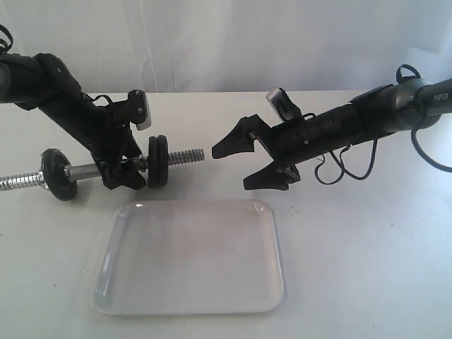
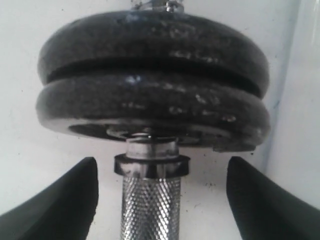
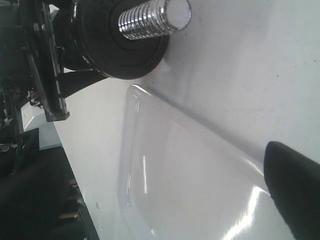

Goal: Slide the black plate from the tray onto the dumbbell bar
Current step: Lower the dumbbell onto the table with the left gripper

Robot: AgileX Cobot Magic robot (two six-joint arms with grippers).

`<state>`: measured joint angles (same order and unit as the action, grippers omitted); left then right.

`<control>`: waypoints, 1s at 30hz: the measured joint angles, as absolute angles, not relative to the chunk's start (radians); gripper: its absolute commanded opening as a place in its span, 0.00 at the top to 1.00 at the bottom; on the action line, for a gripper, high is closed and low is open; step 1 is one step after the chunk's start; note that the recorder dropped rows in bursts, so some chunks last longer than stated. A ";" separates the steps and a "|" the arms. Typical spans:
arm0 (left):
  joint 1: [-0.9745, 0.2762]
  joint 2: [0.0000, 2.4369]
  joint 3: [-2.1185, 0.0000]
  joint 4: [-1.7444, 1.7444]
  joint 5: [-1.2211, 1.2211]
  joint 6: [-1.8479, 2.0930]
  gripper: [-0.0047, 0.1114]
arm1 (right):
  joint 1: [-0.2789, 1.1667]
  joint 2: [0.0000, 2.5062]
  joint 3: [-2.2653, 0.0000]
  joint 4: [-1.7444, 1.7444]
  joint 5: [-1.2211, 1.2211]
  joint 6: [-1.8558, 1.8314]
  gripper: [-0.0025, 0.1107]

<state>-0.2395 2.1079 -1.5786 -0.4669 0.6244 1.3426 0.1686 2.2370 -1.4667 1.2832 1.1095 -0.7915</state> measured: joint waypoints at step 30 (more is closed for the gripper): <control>-0.240 2.108 -1.579 -0.443 0.566 1.324 0.32 | 0.169 2.237 -1.467 1.283 1.109 -0.802 0.10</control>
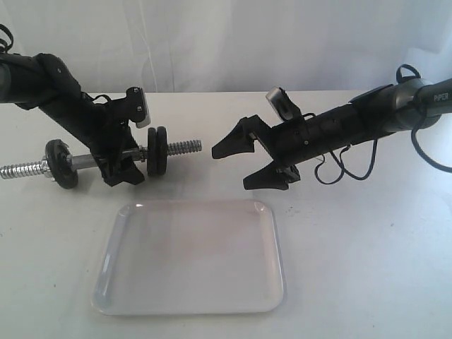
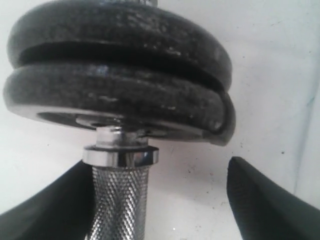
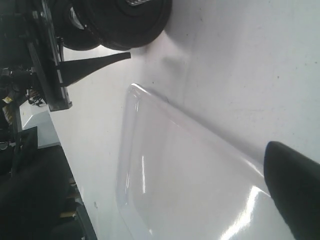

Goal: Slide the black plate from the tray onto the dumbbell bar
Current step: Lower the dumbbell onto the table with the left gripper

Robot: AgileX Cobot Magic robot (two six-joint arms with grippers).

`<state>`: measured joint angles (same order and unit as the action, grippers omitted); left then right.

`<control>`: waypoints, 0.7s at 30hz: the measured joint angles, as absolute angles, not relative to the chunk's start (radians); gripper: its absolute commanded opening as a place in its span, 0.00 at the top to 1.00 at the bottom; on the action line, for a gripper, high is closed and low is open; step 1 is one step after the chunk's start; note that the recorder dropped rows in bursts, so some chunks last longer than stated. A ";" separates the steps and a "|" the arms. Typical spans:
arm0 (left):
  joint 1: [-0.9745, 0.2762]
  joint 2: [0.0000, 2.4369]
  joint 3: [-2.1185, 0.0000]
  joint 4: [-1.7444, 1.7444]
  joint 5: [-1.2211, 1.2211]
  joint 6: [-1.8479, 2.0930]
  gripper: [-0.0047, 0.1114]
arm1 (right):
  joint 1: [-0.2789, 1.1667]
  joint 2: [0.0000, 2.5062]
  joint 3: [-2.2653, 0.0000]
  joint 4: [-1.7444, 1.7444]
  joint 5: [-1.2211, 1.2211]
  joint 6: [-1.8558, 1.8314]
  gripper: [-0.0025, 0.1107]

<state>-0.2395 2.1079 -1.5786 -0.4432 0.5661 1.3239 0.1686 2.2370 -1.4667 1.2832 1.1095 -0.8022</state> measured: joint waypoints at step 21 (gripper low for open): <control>-0.240 2.108 -1.579 -0.399 0.508 1.298 0.32 | 0.169 2.237 -1.467 1.283 1.109 -0.819 0.10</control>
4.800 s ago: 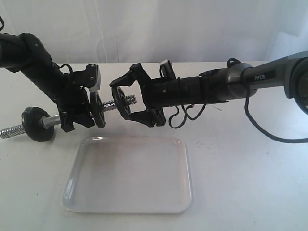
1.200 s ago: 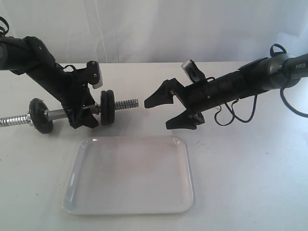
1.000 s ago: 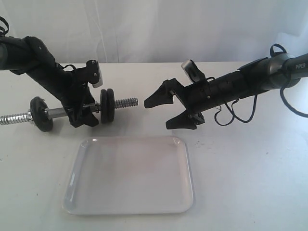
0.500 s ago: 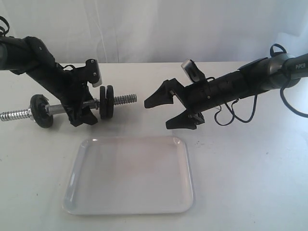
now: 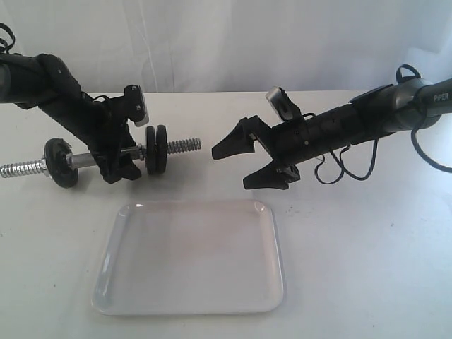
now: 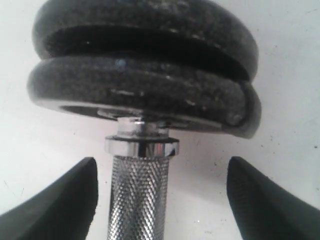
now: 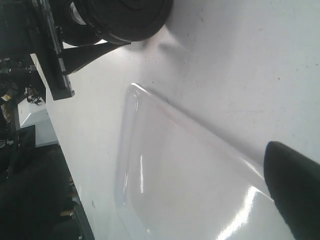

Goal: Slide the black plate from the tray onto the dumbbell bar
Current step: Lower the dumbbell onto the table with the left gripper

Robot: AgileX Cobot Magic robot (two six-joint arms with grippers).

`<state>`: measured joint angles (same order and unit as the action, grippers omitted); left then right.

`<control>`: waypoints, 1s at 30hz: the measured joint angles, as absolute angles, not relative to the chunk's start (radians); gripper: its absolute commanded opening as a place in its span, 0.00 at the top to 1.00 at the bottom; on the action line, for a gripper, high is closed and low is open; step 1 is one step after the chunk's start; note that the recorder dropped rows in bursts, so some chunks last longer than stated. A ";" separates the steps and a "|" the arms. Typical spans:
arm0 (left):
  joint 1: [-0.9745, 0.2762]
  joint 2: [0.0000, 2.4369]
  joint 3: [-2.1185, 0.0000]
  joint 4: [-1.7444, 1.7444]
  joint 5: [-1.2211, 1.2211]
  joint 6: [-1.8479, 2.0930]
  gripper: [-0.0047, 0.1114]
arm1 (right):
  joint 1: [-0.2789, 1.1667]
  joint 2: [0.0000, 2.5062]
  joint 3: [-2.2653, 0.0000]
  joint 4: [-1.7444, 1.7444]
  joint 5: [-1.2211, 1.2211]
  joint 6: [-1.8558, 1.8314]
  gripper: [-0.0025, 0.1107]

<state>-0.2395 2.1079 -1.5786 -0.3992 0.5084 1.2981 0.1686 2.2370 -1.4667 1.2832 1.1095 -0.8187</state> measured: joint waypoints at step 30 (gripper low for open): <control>-0.240 2.108 -1.579 -0.267 0.465 1.159 0.32 | 0.169 2.237 -1.467 1.279 1.109 -0.819 0.10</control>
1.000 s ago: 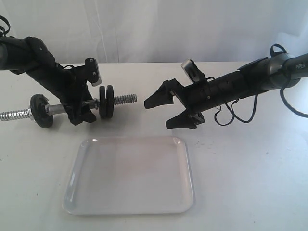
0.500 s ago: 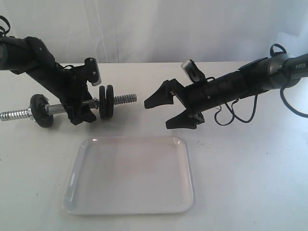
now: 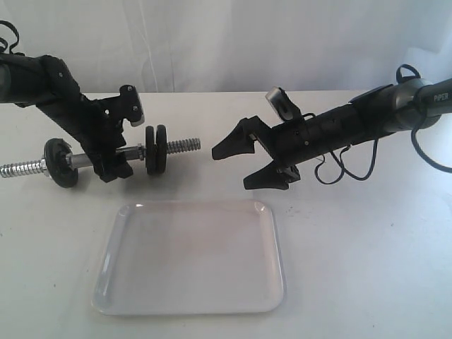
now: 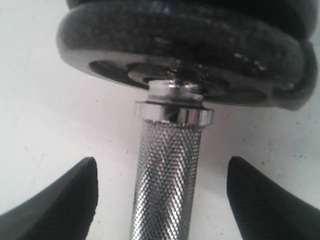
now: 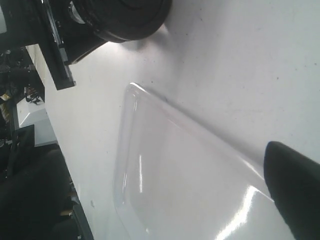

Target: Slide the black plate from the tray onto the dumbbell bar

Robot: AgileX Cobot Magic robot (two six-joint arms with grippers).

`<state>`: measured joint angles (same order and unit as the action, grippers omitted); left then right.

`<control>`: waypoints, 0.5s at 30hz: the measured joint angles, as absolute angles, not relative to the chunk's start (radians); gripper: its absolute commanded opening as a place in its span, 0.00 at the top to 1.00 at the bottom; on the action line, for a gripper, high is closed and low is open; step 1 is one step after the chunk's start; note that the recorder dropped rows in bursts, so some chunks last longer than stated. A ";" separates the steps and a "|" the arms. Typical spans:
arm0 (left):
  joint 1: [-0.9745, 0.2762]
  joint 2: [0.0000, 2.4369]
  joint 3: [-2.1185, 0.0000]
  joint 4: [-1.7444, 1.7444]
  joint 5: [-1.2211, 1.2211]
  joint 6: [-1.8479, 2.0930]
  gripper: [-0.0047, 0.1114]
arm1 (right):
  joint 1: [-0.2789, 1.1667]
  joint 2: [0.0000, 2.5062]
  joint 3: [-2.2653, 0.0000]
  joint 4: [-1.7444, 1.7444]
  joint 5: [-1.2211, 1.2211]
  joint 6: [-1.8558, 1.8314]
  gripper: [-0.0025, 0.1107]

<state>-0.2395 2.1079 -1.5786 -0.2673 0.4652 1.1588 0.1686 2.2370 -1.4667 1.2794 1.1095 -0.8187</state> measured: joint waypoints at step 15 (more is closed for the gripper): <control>-0.240 2.046 -1.579 -0.265 0.537 1.134 0.32 | 0.169 2.237 -1.467 1.279 1.109 -0.819 0.10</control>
<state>-0.2395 2.0458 -1.5786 -0.2648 0.5365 1.1338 0.1686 2.2370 -1.4667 1.2794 1.1095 -0.8187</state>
